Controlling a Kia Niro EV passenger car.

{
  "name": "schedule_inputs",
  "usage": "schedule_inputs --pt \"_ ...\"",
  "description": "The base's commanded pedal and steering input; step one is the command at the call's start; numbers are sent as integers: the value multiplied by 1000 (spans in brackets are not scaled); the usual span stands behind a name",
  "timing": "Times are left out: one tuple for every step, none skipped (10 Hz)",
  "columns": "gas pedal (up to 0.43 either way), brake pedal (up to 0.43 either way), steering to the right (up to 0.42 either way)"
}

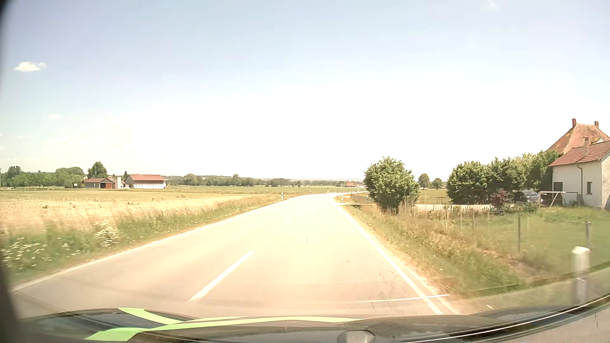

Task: Follow the waypoints while adhering to traffic rules and regulations

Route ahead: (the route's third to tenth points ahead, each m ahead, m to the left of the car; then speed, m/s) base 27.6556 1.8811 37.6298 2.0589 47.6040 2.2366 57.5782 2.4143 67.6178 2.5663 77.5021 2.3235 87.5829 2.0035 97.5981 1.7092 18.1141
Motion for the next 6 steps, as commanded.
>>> schedule_inputs --pt "87 0 -3" --pt "87 0 -3" --pt "79 0 -6" --pt "79 0 -7" --pt "79 0 -7" --pt "79 0 -7"
